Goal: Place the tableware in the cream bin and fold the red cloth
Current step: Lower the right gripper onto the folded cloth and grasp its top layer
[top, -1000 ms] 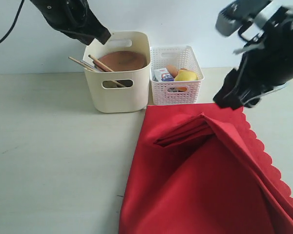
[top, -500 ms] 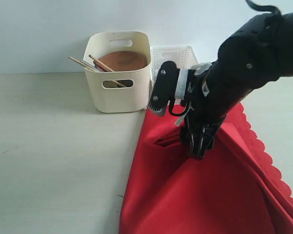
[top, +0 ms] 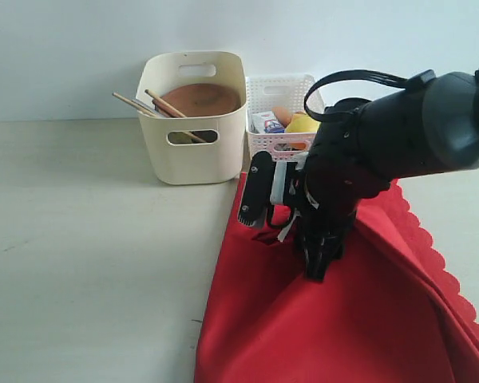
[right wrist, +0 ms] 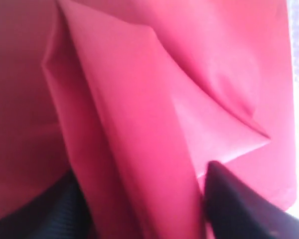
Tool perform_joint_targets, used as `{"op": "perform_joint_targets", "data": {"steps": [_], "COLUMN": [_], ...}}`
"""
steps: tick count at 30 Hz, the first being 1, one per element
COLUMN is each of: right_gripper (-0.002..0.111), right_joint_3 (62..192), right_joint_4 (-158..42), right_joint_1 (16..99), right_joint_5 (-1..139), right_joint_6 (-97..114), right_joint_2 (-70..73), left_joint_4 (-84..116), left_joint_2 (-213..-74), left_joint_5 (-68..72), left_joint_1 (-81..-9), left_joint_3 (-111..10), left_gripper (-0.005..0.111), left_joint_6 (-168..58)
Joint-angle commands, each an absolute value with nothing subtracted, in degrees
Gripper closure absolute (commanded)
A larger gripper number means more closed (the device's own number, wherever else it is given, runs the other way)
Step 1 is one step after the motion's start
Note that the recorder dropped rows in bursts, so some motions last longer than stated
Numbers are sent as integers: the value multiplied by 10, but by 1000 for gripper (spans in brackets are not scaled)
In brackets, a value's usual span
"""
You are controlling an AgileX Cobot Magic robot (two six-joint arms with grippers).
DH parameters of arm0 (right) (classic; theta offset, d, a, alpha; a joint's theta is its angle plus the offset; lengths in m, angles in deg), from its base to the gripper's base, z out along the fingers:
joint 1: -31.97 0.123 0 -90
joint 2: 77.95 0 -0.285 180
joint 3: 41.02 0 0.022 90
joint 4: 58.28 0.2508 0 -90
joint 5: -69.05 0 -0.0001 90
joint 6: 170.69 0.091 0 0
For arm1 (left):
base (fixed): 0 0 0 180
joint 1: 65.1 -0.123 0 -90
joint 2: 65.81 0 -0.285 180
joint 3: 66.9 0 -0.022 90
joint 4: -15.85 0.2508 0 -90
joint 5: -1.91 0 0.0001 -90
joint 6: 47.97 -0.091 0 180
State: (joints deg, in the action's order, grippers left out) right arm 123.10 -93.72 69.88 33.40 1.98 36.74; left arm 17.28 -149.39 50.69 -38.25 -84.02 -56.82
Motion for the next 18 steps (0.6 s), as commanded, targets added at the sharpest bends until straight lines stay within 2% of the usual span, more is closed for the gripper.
{"op": "perform_joint_targets", "data": {"steps": [1,4,9,18], "right_gripper": [85,108,108,108], "right_joint_3": [1249,1275,1308,1322], "right_joint_4": [-987,-1007,-957,-721], "right_joint_1": [700,699,671,521], "right_joint_5": [316,285,285,347], "right_joint_6": [104,165,199,114], "right_joint_2": [369,369,353,331], "left_joint_4": [169,169,169,166], "left_joint_2": [-1474,-1474,-1475,-1475], "left_joint_5": [485,485,487,502], "left_joint_1": [-385,-385,-385,-385], "left_joint_3": [-832,-832,-832,-832], "left_gripper": [106,106,106,106], "left_joint_6": [-565,-565,-565,-565]}}
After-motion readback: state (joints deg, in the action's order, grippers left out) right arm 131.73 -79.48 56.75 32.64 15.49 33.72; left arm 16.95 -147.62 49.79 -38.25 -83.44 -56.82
